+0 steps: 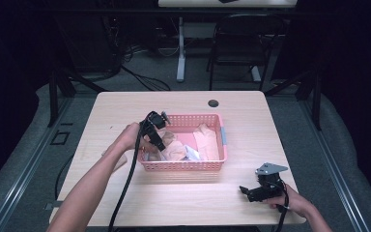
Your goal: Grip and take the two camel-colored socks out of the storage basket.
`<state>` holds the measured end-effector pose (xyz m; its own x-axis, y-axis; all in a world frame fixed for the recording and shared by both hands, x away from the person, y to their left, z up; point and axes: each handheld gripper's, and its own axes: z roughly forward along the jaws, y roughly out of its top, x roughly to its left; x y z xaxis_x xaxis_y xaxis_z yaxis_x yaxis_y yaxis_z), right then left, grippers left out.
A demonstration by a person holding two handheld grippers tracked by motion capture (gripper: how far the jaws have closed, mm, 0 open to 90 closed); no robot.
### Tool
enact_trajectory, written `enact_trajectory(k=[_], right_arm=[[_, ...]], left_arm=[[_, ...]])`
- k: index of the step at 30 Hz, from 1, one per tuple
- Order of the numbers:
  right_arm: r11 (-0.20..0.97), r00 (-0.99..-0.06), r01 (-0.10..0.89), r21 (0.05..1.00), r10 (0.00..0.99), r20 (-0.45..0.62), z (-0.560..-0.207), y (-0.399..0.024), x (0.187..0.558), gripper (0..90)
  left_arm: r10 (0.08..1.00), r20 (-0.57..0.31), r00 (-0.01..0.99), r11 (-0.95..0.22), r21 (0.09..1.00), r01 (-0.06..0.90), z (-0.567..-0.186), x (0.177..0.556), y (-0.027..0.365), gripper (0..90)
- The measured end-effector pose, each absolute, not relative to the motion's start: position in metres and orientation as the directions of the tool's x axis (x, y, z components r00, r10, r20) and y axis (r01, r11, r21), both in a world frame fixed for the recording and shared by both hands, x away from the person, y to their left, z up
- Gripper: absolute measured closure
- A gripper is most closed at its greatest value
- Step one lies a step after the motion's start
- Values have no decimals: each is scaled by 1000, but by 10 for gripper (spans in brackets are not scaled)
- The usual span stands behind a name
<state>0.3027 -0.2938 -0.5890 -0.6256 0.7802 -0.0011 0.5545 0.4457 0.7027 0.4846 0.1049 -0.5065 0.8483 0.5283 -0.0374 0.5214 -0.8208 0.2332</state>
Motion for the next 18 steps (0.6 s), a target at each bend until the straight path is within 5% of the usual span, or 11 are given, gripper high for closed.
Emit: enact_trajectory(k=[8,13,18], right_arm=[[447,-626,555,702,780,-2,-589,-294,303,0],[445,-625,554,703,780,-1,-589,-294,303,0],[445,-625,554,703,781,-1,-589,-294,303,0]], left_arm=[[552,-13,833,-802,263,536,-506,479,110,736],[576,-7,817,-768,337,545,-502,472,115,844],[586,-2,810,-745,391,540,-495,466,119,858]])
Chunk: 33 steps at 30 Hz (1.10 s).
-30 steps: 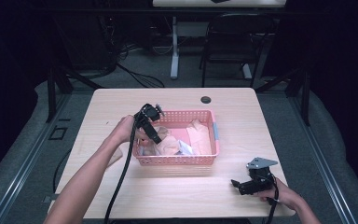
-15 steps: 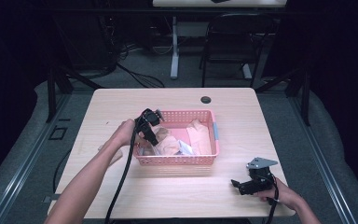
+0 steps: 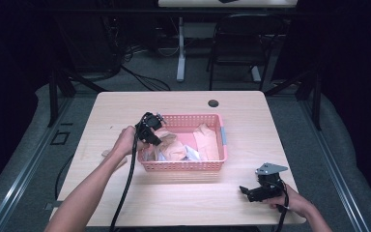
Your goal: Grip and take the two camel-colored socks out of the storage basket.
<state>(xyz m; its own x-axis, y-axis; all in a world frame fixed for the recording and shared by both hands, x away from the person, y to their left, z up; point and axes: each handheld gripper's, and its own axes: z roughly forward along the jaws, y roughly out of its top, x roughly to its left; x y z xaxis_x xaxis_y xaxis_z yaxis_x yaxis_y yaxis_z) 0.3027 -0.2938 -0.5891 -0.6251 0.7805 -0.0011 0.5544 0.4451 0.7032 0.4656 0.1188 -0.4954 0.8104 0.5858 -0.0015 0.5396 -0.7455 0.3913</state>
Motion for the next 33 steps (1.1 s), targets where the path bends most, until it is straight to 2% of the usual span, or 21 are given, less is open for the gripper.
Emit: enact_trajectory(k=[8,20,26,33], right_arm=[[445,-625,555,703,781,-1,-589,-294,303,0],[444,-625,554,704,781,0,-589,-294,303,0],[445,-625,555,703,781,-2,-589,-294,303,0],[444,-624,554,704,781,-2,-589,-294,303,0]], left_arm=[[609,1,793,-685,504,526,-472,456,130,861],[621,24,783,-637,597,487,-424,450,145,861],[632,34,774,-620,622,479,-410,449,153,861],[645,46,763,-634,591,500,-383,442,177,860]])
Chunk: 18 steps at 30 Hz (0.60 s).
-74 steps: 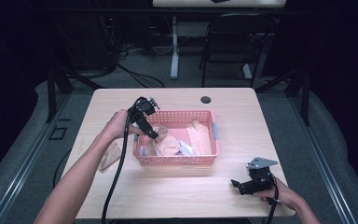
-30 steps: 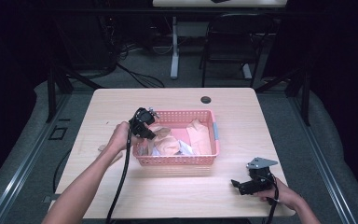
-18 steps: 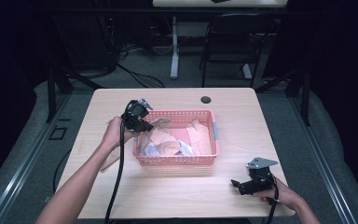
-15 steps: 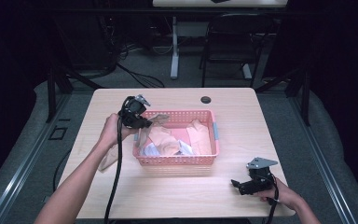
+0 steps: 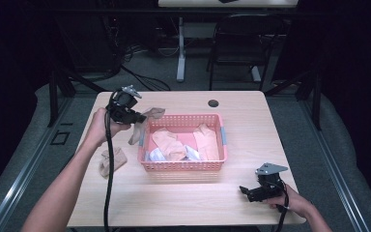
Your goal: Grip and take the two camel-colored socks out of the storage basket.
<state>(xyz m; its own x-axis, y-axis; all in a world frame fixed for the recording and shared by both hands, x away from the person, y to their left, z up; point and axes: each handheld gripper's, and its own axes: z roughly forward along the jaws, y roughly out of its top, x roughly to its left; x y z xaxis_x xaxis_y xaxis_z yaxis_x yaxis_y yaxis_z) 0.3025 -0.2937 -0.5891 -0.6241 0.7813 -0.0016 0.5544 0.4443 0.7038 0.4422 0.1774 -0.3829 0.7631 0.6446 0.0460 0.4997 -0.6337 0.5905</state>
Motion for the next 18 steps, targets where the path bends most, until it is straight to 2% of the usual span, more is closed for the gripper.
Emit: enact_trajectory(k=[18], right_arm=[[447,-624,554,703,781,-4,-589,-294,302,0]], left_arm=[[665,82,742,-693,437,573,-353,425,223,860]])
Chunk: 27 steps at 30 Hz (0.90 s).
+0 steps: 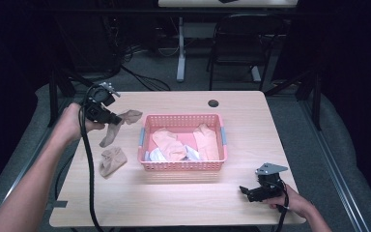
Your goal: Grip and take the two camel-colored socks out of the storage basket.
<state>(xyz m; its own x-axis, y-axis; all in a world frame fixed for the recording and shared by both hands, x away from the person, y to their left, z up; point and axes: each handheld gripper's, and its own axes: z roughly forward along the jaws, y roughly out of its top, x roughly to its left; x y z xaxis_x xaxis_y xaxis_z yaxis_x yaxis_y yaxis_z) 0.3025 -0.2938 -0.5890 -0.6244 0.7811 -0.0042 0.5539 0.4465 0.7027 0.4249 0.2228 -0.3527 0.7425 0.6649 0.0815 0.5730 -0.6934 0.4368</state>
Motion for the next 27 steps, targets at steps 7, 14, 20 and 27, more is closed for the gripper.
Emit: enact_trajectory(k=[7,14,20,27], right_arm=[[446,-624,554,703,781,-4,-589,-294,302,0],[446,-624,554,703,781,-4,-589,-294,302,0],[446,-624,555,703,781,-3,-589,-294,302,0],[444,-623,554,704,782,-2,-589,-294,302,0]], left_arm=[[682,84,727,-694,386,608,-353,422,242,859],[724,73,686,-667,332,668,-368,423,268,860],[756,48,652,-634,298,713,-389,429,284,859],[785,38,619,-611,217,761,-428,441,294,859]])
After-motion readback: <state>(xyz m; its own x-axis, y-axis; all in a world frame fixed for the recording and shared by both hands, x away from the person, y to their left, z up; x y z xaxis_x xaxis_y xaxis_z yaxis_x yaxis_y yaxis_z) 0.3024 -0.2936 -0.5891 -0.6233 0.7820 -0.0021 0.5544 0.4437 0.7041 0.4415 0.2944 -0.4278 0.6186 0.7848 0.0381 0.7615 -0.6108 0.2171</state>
